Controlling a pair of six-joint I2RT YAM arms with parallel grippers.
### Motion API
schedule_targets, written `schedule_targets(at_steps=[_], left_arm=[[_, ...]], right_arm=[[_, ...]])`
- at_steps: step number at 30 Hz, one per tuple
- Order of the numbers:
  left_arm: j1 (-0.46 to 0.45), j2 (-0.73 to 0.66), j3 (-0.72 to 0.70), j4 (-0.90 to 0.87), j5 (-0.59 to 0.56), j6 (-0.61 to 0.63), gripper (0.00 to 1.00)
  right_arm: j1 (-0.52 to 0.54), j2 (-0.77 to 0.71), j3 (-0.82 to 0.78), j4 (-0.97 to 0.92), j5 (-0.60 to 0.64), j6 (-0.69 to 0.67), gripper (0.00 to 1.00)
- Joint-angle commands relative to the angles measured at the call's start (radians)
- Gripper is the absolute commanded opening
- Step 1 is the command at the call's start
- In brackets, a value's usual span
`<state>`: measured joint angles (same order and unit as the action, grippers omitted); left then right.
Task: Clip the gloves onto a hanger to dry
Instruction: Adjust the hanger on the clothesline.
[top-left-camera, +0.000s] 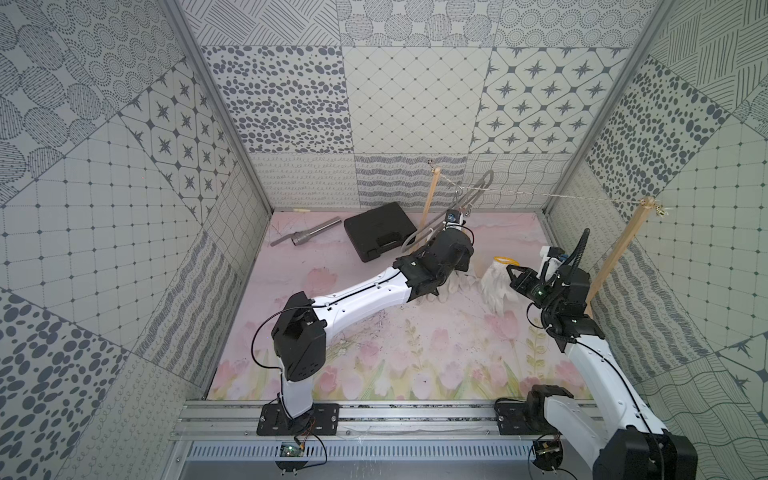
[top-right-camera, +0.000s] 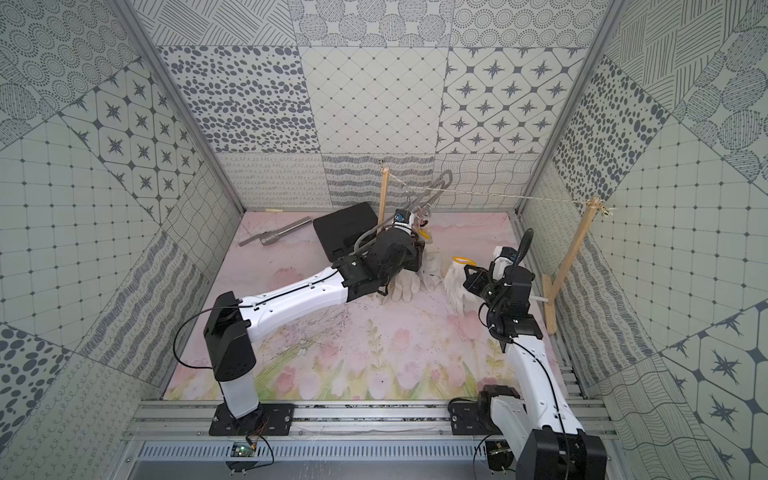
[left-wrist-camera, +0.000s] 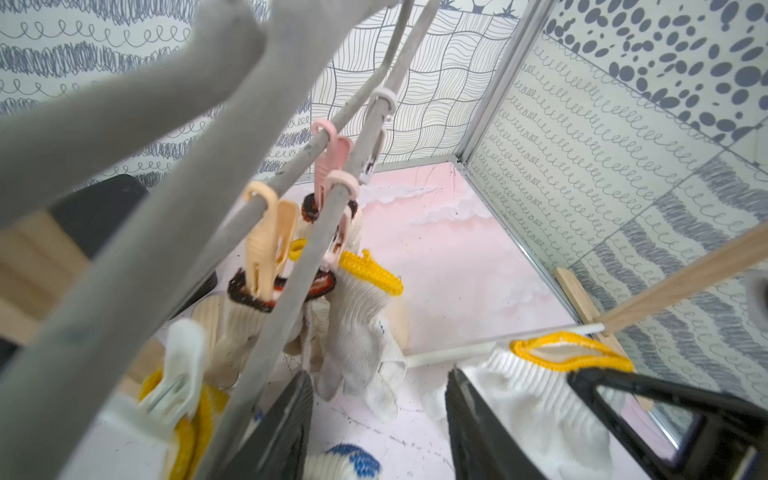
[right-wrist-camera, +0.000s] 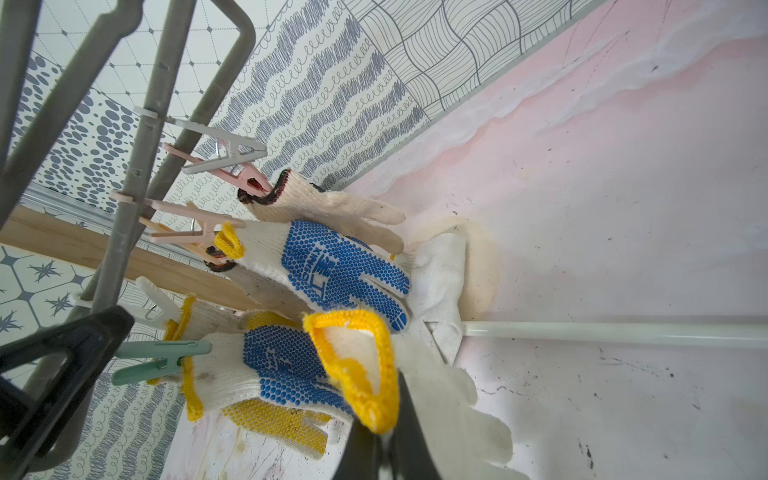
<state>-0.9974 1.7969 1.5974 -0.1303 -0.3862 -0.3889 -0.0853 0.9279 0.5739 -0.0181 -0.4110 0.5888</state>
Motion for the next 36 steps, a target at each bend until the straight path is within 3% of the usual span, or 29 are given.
schedule_targets(at_steps=[1,8,14,23,30,36], left_arm=[[0.038,-0.138,-0.135,0.082,0.121,0.092,0.55],[0.125,-0.176,-0.184,0.012,0.112,0.070,0.58],[0.216,-0.208,-0.247,0.047,0.150,0.078,0.58],[0.266,-0.239,-0.279,0.080,0.168,0.141,0.65],[0.288,-0.181,-0.242,0.091,0.194,0.169,0.65],[0.291,-0.142,-0.212,0.113,0.178,0.192,0.65]], right_arm=[[-0.001,-0.020,0.021,0.040,-0.016,0.008,0.00],[0.008,0.018,0.059,0.101,-0.105,-0.001,0.00],[0.059,0.003,0.079,0.090,-0.081,-0.036,0.00],[0.153,-0.058,0.024,0.039,0.037,-0.095,0.00],[0.153,-0.143,0.064,-0.179,0.290,-0.122,0.00],[0.153,-0.140,0.080,-0.184,0.270,-0.143,0.00]])
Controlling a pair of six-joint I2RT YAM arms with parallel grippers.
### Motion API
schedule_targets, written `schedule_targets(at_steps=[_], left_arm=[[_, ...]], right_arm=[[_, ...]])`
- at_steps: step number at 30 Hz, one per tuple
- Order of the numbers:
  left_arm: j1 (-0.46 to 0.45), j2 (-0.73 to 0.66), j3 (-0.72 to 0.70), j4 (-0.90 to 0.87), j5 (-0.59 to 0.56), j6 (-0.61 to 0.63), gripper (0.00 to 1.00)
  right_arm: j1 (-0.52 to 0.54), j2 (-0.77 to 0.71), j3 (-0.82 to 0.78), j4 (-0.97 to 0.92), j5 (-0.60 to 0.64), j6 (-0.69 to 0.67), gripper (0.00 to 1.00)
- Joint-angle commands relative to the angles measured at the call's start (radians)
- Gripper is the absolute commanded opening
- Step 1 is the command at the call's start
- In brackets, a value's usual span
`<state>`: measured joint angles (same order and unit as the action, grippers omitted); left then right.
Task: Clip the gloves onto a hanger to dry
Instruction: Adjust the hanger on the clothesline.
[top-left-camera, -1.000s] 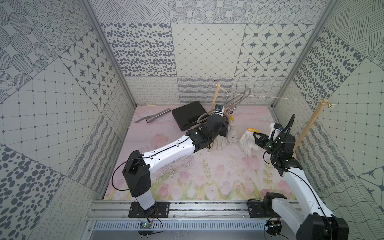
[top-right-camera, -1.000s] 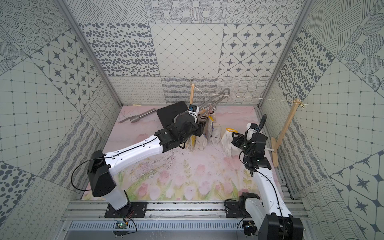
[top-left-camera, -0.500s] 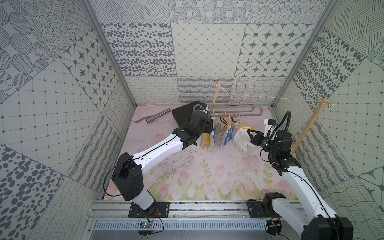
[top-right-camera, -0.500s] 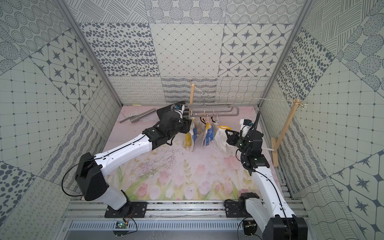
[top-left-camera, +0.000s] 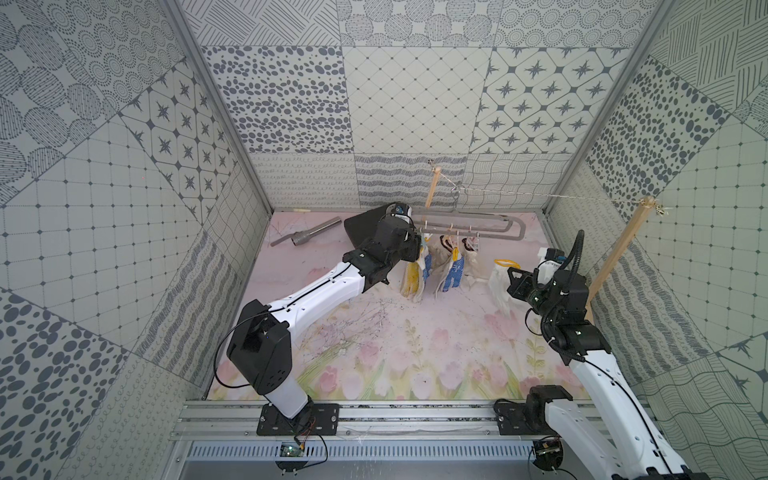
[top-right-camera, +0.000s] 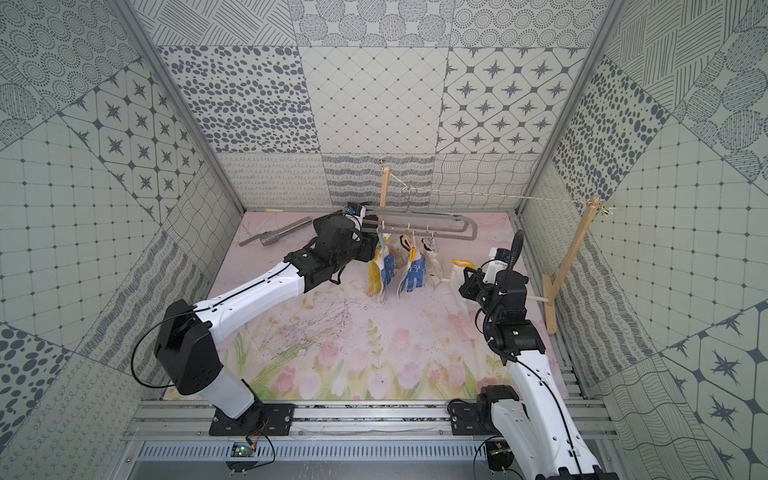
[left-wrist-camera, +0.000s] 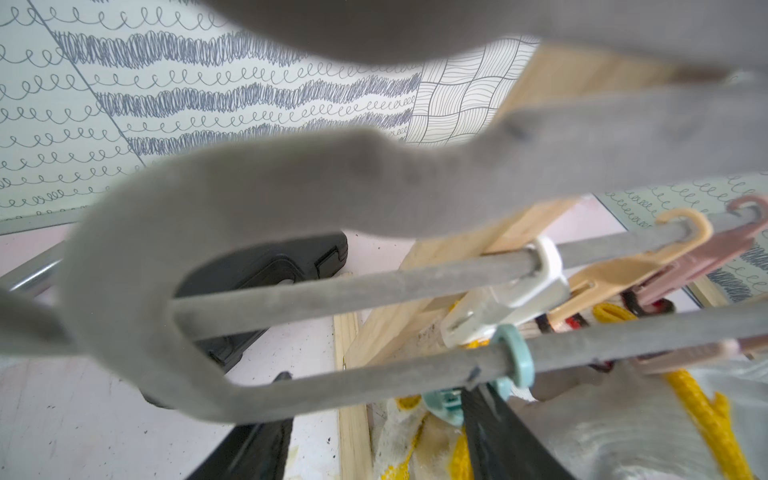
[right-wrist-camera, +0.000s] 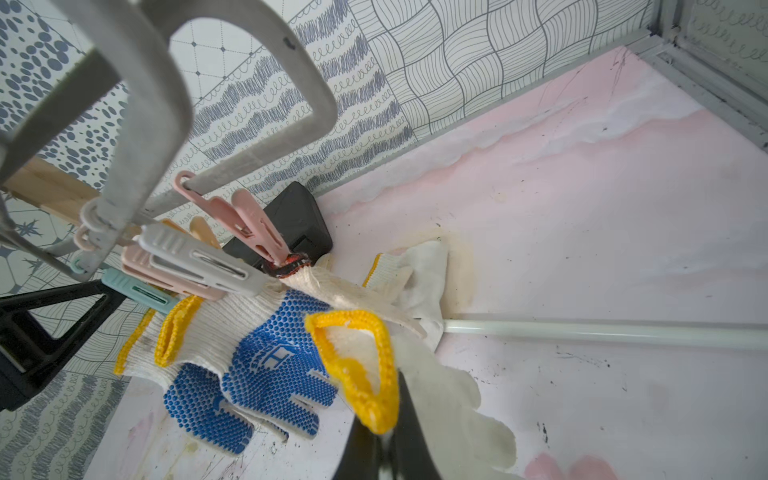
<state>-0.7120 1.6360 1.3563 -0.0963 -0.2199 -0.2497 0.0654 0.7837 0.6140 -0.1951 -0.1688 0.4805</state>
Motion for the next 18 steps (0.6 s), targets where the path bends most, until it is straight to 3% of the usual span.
schedule_targets(at_steps=[1,8,18], left_arm=[[0.005,0.018,0.032,0.080,0.011,0.052,0.66],[0.000,-0.041,-0.006,0.071,0.090,-0.055,0.69],[-0.024,-0.096,-0.037,0.055,0.059,-0.105,0.72]], right_arm=[[0.003,0.015,0.042,-0.002,0.017,-0.041,0.00],[0.002,0.079,0.038,0.119,-0.066,-0.080,0.02],[0.002,0.160,0.105,0.162,0.011,-0.074,0.00]])
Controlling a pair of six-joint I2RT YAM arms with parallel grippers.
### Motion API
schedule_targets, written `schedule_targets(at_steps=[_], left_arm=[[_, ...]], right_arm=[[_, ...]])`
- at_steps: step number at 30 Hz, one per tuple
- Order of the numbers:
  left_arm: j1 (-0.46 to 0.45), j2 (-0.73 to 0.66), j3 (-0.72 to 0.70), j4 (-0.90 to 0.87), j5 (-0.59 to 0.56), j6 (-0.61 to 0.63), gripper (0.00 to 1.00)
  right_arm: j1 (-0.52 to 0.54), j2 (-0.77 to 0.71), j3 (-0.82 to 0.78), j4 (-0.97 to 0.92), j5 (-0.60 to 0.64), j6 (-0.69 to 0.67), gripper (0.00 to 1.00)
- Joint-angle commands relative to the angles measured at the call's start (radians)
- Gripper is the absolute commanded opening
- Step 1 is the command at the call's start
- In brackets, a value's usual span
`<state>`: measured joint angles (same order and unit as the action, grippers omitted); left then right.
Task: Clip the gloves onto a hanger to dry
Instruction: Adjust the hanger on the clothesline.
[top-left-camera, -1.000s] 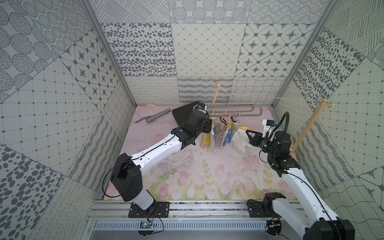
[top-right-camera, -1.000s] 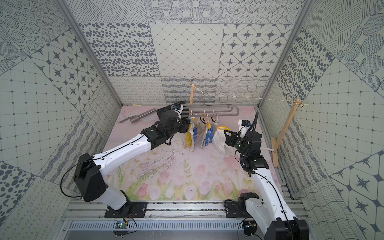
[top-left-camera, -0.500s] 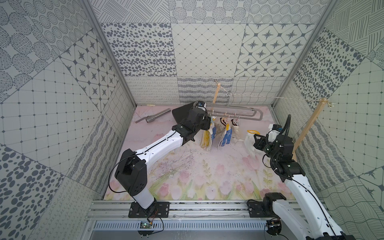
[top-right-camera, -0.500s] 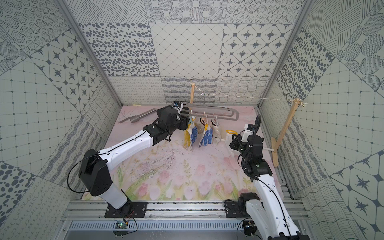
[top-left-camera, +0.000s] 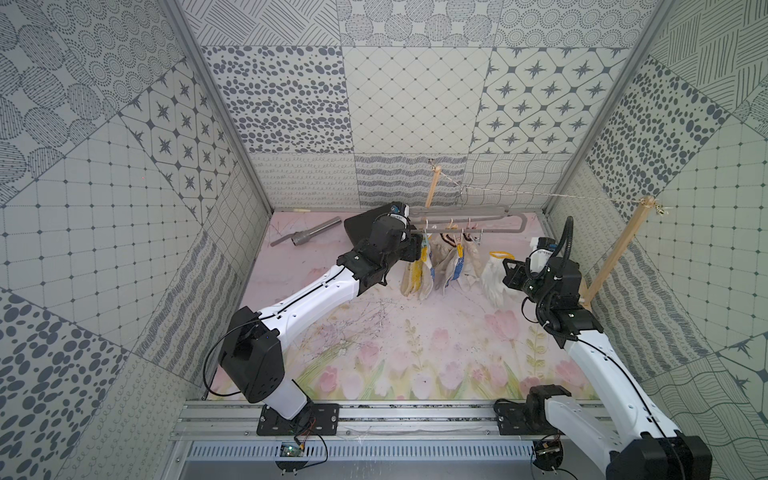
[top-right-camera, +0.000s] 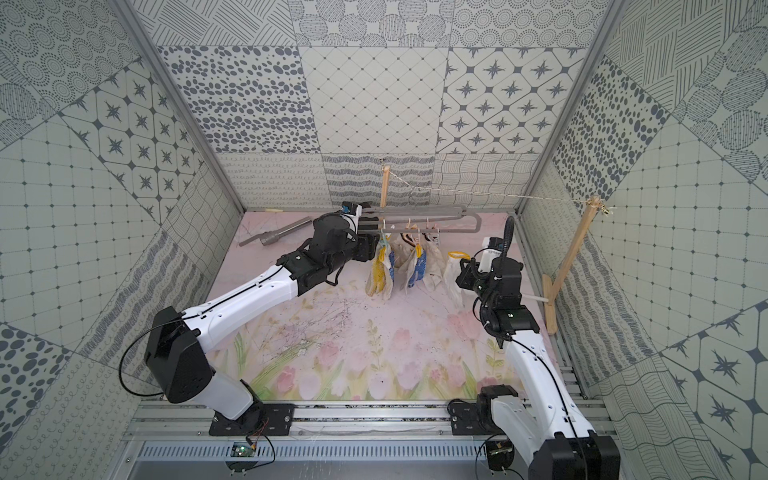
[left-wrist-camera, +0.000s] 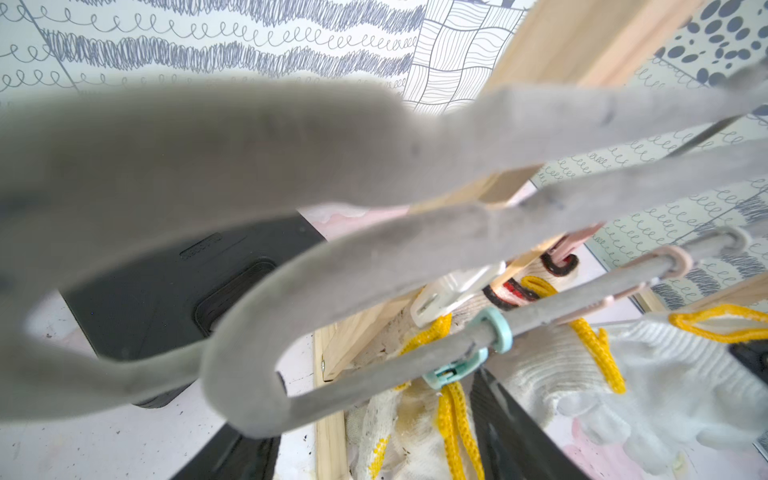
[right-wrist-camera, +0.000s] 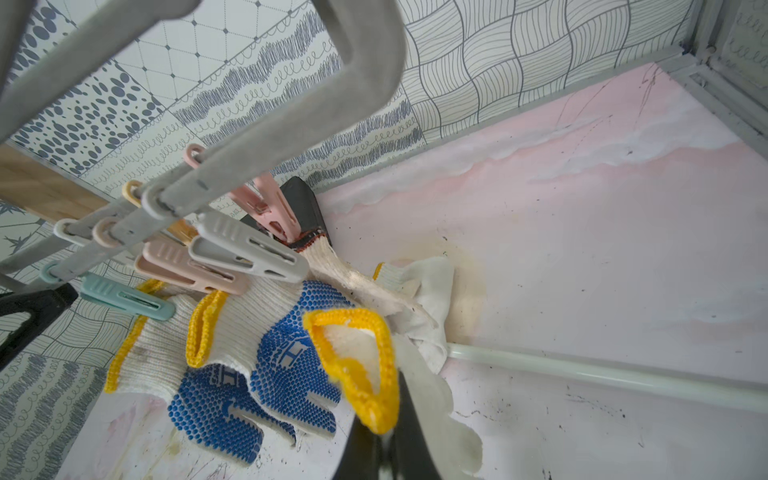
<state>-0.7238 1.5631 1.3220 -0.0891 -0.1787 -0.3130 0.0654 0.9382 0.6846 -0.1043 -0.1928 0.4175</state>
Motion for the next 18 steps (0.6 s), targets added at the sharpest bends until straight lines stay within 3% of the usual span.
schedule_targets(at_steps=[1,4,8,14,18], left_arm=[[-0.018,-0.025,-0.002,0.045,0.018,-0.045,0.73],[-0.057,-0.023,0.007,0.038,-0.010,-0.060,0.74],[-0.159,0.042,0.104,-0.046,-0.139,-0.127,0.76],[-0.269,0.106,0.184,-0.042,-0.211,-0.209,0.81],[-0.300,0.154,0.246,-0.042,-0.215,-0.229,0.81]], right_arm=[[0.003,0.008,0.035,0.069,0.039,-0.011,0.00],[0.003,0.007,0.026,0.074,0.038,-0.009,0.01],[0.003,0.004,0.008,0.083,0.041,-0.005,0.01],[0.000,-0.008,-0.005,0.066,0.045,0.003,0.09],[-0.011,-0.025,-0.023,0.057,0.031,0.012,0.09]])
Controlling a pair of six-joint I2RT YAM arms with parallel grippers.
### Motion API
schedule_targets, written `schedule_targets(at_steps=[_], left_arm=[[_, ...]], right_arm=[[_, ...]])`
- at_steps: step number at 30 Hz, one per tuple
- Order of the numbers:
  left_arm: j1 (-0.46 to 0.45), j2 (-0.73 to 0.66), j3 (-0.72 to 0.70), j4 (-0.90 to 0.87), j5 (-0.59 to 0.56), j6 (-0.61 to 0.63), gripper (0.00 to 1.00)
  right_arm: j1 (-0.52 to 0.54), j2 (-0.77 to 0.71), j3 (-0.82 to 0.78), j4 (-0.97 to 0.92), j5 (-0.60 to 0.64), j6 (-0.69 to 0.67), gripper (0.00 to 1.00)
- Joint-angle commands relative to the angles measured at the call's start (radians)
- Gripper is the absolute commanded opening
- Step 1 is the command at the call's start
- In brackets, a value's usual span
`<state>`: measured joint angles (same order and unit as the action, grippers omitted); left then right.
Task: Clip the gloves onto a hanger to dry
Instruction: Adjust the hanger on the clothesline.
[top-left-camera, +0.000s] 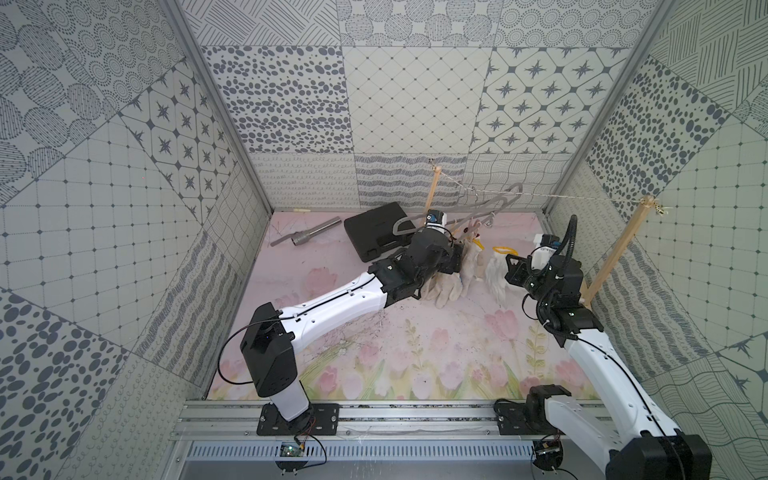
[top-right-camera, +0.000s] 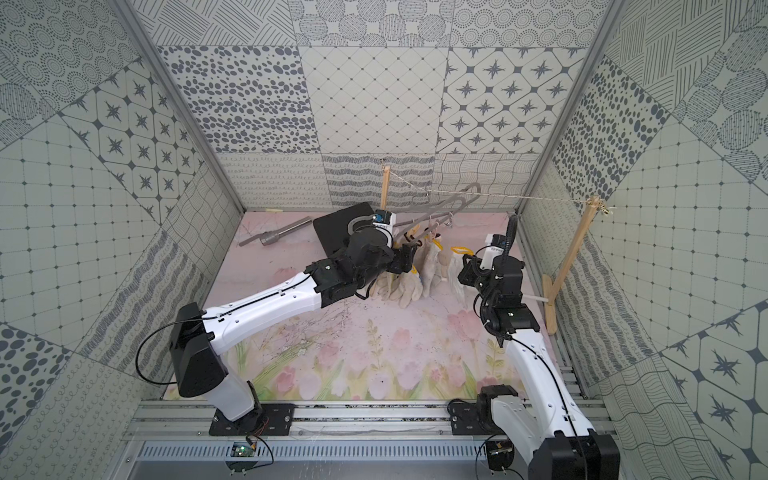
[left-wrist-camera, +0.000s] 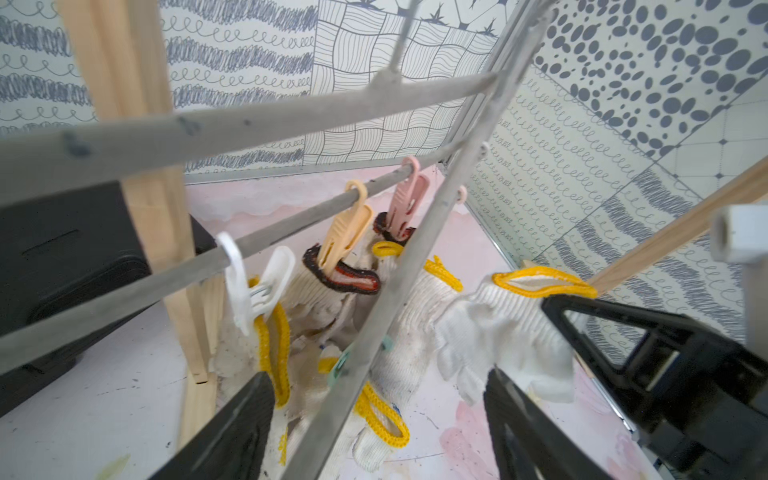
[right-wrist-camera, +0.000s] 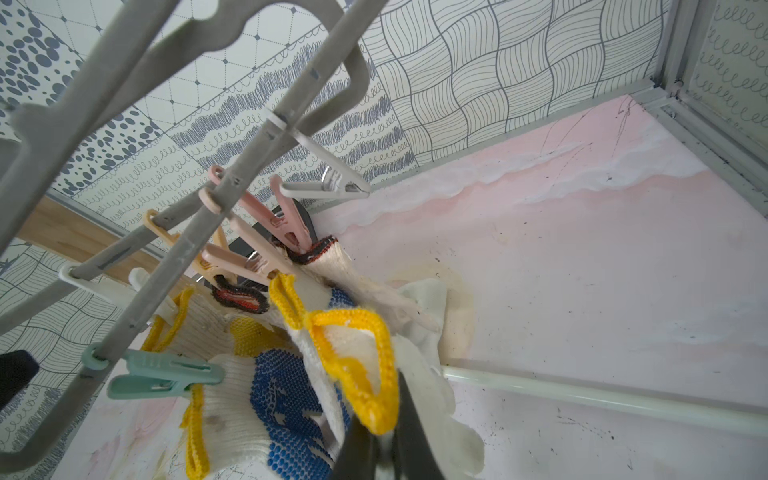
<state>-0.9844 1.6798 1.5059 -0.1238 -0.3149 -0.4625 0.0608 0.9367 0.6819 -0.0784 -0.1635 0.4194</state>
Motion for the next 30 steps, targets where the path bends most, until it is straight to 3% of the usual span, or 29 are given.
schedule_targets(at_steps=[1,19,30], left_arm=[[-0.044,0.049,0.079,-0.008,-0.085,-0.076,0.81],[-0.032,0.045,0.050,-0.011,-0.151,0.028,0.83],[0.181,-0.050,-0.102,0.016,0.093,0.046,0.83]], right_arm=[[-0.012,-0.030,-0.026,0.027,-0.009,0.014,0.09],[-0.069,-0.099,-0.048,-0.009,-0.084,0.052,0.08],[-0.069,-0.083,-0.016,-0.003,-0.101,0.090,0.07]])
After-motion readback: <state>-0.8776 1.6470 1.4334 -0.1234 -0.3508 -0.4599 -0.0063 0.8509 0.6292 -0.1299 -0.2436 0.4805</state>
